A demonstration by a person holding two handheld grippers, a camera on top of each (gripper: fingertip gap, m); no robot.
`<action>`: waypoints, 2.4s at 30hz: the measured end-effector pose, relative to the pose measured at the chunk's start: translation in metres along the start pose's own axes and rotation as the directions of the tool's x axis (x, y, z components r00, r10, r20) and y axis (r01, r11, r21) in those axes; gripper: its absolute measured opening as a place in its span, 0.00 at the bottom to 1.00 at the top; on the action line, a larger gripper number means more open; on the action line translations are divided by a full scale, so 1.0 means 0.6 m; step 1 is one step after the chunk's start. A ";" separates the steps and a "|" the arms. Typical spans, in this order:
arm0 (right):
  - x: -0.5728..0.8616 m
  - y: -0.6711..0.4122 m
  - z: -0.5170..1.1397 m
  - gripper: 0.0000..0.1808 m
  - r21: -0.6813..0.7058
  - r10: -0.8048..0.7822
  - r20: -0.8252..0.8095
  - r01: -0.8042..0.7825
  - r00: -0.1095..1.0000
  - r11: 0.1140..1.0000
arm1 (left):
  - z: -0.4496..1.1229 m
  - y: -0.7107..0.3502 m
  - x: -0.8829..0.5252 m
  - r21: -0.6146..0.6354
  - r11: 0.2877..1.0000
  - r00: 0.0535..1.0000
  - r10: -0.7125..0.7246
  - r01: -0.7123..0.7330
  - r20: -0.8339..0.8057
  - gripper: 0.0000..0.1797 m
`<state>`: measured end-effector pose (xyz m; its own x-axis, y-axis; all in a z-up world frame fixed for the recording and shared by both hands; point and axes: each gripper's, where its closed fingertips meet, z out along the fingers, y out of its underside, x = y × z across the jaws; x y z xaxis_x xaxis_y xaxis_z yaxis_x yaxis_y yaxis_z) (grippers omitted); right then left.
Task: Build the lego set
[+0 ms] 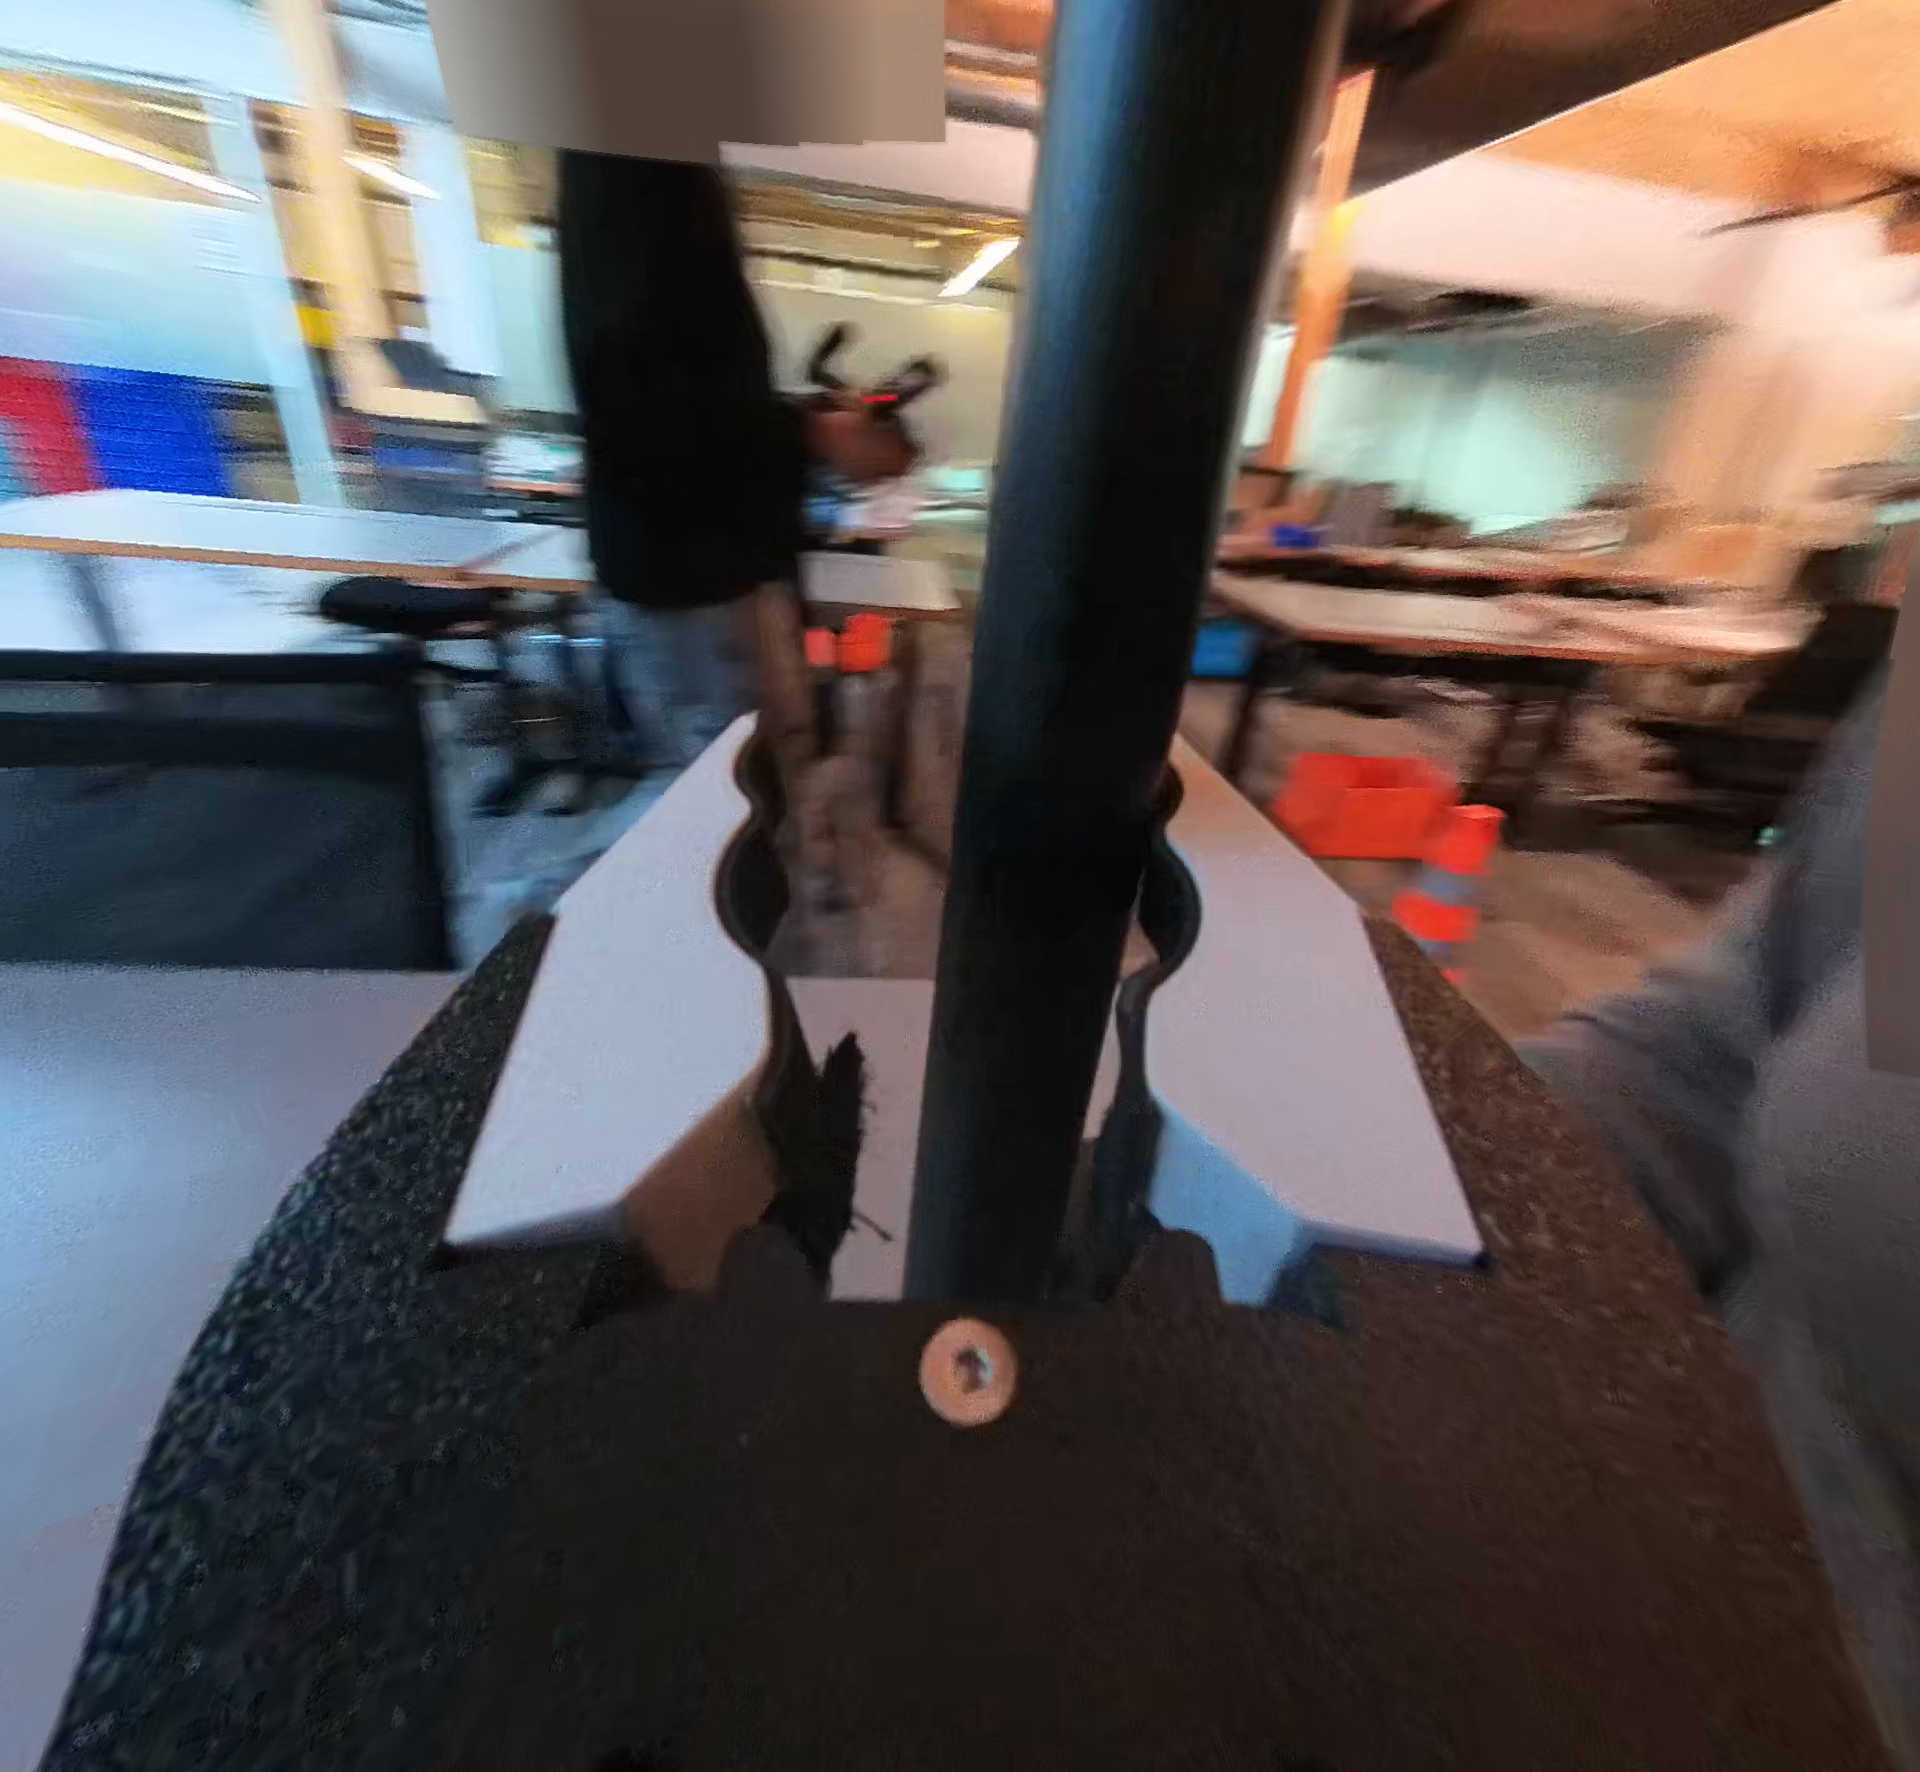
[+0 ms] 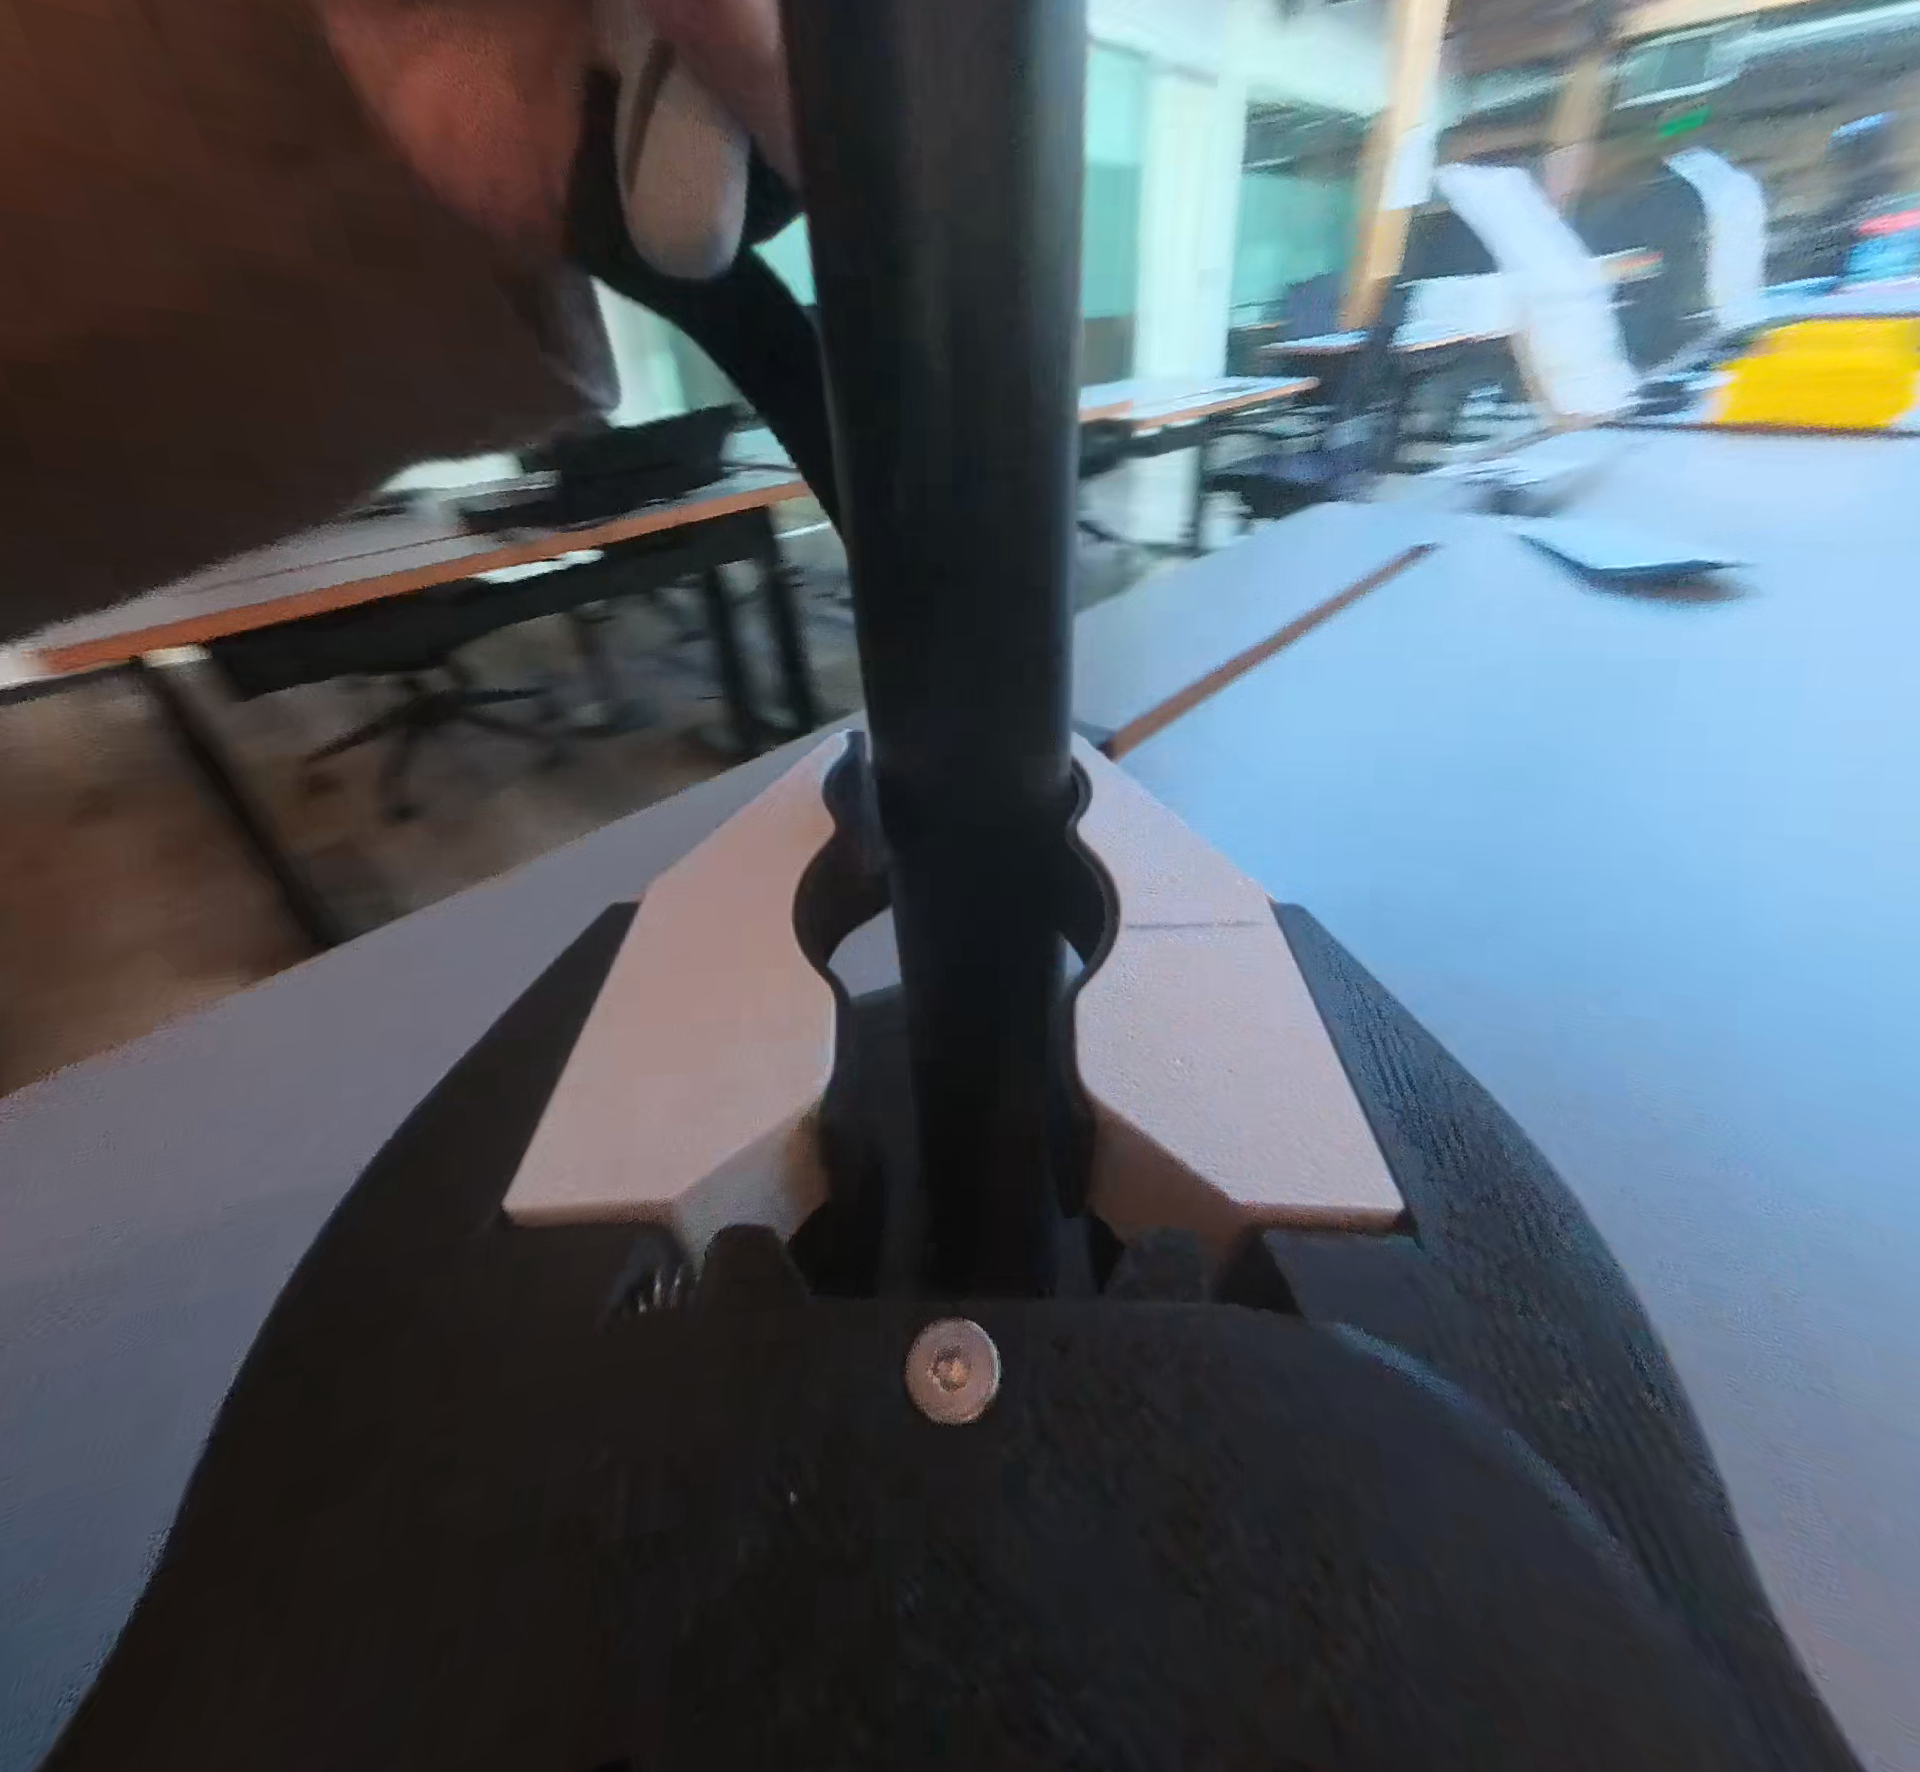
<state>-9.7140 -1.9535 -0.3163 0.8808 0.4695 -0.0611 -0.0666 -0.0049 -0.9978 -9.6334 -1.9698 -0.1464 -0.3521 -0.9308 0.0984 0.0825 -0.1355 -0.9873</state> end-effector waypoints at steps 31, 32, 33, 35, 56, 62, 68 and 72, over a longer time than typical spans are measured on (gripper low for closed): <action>0.023 0.005 0.017 0.14 -0.079 -0.064 0.072 0.070 0.995 0.994 | -0.008 0.015 -0.006 -0.076 0.989 0.984 0.135 -0.126 0.115 0.14; 0.022 0.005 0.017 0.14 -0.079 -0.065 0.080 0.072 0.995 0.994 | -0.008 0.015 -0.006 -0.074 0.989 0.982 0.137 -0.128 0.127 0.14; 0.023 0.005 0.018 0.13 -0.080 -0.065 0.092 0.073 0.994 0.994 | -0.009 0.014 -0.007 -0.070 0.990 0.981 0.135 -0.126 0.142 0.14; 0.021 0.005 0.019 0.14 -0.092 -0.064 0.132 0.077 0.989 0.993 | -0.010 0.013 -0.008 -0.062 0.990 0.977 0.134 -0.125 0.168 0.14; -0.250 -0.004 -0.133 0.41 -0.131 0.088 0.695 0.006 0.713 0.991 | -0.445 0.124 0.205 0.168 0.981 0.350 -0.125 -0.095 0.928 0.52; -0.405 0.009 -0.087 0.41 -0.169 0.143 0.880 0.017 0.453 0.986 | -0.573 0.228 0.417 0.292 0.946 -0.015 -0.297 -0.137 0.955 0.54; -0.569 0.028 -0.028 0.41 -0.127 0.092 0.954 0.107 0.285 0.986 | -0.673 0.282 0.624 0.281 0.945 -0.311 -0.322 -0.169 0.894 0.56; -0.723 0.058 0.020 0.41 -0.172 0.150 0.970 0.105 0.191 0.979 | -0.751 0.327 0.774 0.252 0.960 -0.507 -0.279 -0.123 0.815 0.59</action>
<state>-10.1040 -2.1465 -0.3241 -0.2962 0.9455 -0.1351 0.1078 -0.1075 -0.9883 -10.2010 -2.2759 -0.3505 0.9159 0.2331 0.3269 0.3572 -0.1013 -0.9285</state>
